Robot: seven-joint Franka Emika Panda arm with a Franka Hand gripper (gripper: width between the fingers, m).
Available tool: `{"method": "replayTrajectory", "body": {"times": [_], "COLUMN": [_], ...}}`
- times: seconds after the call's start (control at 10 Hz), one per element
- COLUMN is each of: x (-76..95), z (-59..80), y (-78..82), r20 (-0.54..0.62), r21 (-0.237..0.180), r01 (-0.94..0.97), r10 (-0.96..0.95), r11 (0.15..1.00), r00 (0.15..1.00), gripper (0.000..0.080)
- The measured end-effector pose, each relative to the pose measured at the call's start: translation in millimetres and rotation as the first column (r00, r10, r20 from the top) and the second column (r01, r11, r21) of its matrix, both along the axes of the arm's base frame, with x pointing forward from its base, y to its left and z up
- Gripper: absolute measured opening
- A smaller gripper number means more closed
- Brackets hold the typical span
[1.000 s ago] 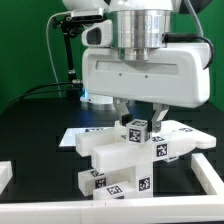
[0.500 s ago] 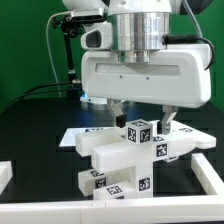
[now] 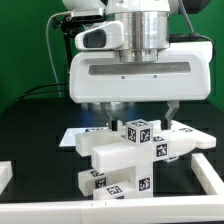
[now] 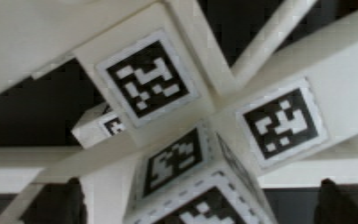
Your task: Assemble chair
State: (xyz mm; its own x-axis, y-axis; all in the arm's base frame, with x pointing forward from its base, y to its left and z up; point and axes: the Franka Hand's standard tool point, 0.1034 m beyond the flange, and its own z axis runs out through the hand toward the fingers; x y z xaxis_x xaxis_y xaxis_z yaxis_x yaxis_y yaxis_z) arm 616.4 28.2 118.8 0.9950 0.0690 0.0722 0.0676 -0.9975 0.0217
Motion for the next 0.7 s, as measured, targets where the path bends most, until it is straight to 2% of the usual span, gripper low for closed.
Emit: {"method": "replayTrajectory", "body": {"times": [0.2,0.3,0.4,0.5,0.7], "x": [-0.6,-0.5,-0.5,-0.5,-0.5], "z": [-4.8,-4.7,-4.8,-4.8,-4.7], "y": [-1.2,-1.1,-1.4,-1.5,-1.0], "r20": [-0.011,-0.008,-0.008,-0.008,-0.003], "r21": [-0.024,-0.019,-0.020,-0.020,-0.008], "r01": [-0.228,-0.166,-0.169,-0.167,-0.023], "r10": [0.228,0.166,0.169,0.167,0.023], "r11": [0.973,0.986,0.985,0.986,1.000], "r00": [0.974,0.986,0.986,0.986,1.000], "gripper": [0.0623,0.0623,0.0492,0.0309,0.0282]}}
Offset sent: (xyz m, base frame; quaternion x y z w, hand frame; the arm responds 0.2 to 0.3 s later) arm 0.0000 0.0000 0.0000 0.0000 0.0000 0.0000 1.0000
